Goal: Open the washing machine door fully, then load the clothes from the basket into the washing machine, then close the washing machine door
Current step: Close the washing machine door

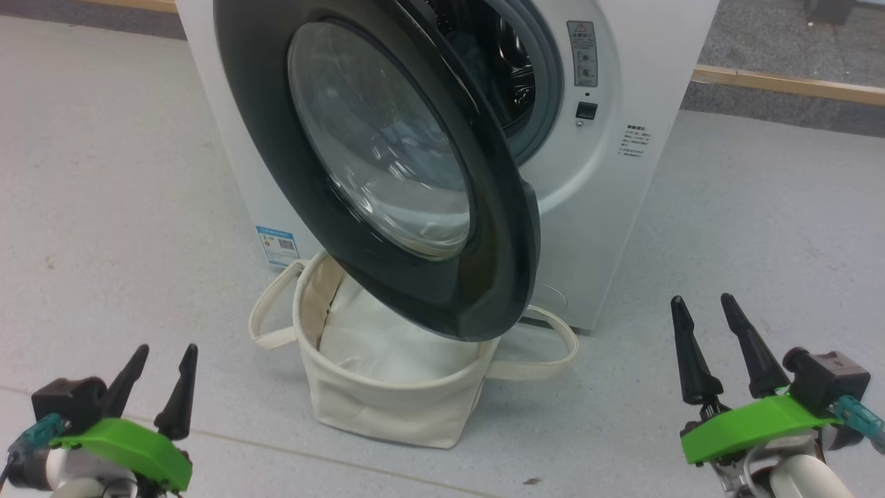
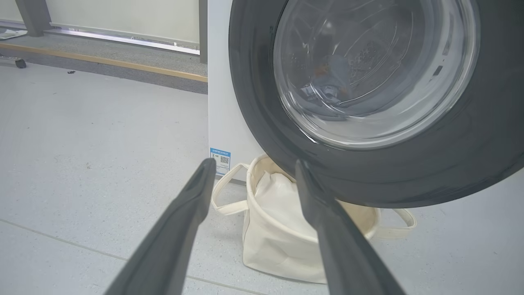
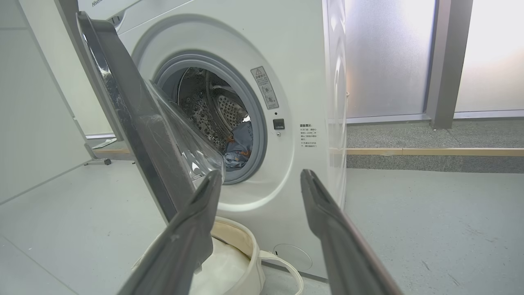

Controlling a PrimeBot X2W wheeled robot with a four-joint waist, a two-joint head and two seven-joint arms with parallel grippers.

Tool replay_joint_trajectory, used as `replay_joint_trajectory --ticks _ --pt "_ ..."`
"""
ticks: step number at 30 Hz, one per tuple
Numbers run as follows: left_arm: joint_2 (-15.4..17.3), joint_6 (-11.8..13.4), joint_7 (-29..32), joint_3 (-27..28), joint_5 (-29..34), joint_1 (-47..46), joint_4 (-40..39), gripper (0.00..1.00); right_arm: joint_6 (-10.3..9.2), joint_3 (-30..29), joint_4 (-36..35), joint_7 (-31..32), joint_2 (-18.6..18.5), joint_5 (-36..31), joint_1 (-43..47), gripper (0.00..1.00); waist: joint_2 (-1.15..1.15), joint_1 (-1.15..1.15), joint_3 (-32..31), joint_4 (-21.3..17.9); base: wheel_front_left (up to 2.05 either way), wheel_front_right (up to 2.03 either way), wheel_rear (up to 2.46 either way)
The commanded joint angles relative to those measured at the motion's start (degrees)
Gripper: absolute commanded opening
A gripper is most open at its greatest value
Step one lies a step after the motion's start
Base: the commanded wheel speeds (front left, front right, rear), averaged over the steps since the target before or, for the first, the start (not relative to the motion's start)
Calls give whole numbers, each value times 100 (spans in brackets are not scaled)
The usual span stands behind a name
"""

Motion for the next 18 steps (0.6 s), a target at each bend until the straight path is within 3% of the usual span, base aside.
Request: replay_joint_trajectory --ticks 1,18 --pt "148 0 -72 295 52 -188 -200 100 1 76 -200 -28 -133 39 -33 100 0 0 -11 -8 0 0 0" --pt "-31 -72 -74 679 518 -117 -435 100 1 117 -189 -28 -115 70 -52 100 0 0 -2 -34 0 0 0"
